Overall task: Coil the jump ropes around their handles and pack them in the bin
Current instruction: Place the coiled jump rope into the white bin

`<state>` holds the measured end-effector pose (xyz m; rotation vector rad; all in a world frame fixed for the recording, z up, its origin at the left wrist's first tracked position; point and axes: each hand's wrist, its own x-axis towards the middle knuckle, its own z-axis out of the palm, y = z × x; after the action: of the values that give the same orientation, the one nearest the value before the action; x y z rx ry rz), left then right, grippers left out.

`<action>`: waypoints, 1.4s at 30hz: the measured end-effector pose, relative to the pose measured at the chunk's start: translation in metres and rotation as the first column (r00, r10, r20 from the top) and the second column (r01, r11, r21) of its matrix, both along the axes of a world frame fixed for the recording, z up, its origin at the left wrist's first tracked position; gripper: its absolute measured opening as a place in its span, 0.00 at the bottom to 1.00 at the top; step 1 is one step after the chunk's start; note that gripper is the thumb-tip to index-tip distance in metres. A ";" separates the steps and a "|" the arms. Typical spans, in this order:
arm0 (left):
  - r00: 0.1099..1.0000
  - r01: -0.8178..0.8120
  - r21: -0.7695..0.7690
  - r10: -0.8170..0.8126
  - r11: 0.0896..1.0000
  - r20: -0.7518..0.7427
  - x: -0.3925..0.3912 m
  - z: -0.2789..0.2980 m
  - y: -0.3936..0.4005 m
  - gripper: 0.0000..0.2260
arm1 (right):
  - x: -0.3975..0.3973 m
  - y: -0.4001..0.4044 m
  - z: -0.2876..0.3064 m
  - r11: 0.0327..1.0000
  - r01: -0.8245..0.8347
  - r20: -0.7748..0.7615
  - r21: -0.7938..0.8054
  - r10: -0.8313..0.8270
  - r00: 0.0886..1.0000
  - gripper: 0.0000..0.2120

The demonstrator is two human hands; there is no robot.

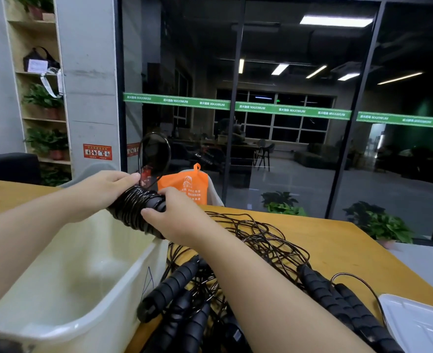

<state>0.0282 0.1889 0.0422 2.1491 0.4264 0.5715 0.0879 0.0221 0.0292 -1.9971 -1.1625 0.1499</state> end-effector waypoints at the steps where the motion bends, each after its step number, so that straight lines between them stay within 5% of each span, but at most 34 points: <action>1: 1.000 -0.020 -0.021 0.020 1.000 0.018 0.000 -0.002 0.004 0.17 | 0.002 0.005 0.000 1.000 -0.004 -0.006 0.017 0.004 1.000 0.18; 8: 0.993 -0.114 -0.023 0.114 0.993 0.028 0.008 -0.017 0.015 0.16 | 0.012 0.039 -0.010 0.987 0.048 -0.033 0.155 -0.044 0.999 0.18; 12: 0.987 -0.137 0.269 0.110 0.953 0.114 0.009 -0.013 0.011 0.24 | 0.013 0.048 -0.012 0.985 0.064 -0.029 0.163 -0.061 0.998 0.22; 17: 0.952 0.233 0.392 -0.126 0.890 -0.281 0.003 -0.020 0.006 0.30 | 0.016 0.050 -0.014 0.997 0.013 0.016 0.078 -0.015 1.000 0.18; 20: 0.936 0.274 0.384 -0.153 0.882 -0.317 0.000 -0.020 0.008 0.31 | 0.019 0.051 -0.014 1.000 -0.005 0.057 0.026 0.004 0.998 0.18; 25: 0.940 0.238 0.450 -0.086 0.861 -0.331 0.005 -0.023 0.009 0.19 | 0.021 0.040 -0.022 0.999 -0.044 0.078 0.000 0.044 0.996 0.22; 30: 0.847 0.236 0.656 0.178 0.717 -0.500 0.005 -0.037 0.019 0.23 | 0.027 0.012 -0.031 0.999 -0.027 0.175 0.024 0.022 0.984 0.17; 34: 0.817 0.236 0.625 0.197 0.744 -0.542 0.011 -0.046 0.021 0.22 | 0.035 -0.005 -0.043 0.997 -0.075 0.153 -0.016 0.076 0.985 0.14; 39: 0.715 0.373 0.632 0.223 0.679 -0.663 0.017 -0.061 0.013 0.14 | 0.037 -0.004 -0.050 0.996 -0.094 0.131 -0.004 0.094 0.987 0.15; 42: 0.755 0.391 0.720 0.247 0.573 -0.607 0.021 -0.070 0.012 0.13 | 0.037 -0.004 -0.050 0.994 -0.113 0.134 0.008 0.111 0.985 0.15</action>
<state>0.0490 0.2011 -0.0274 3.2979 0.4816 -0.1748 0.1253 0.0182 -0.0213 -1.9536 -1.3577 0.0646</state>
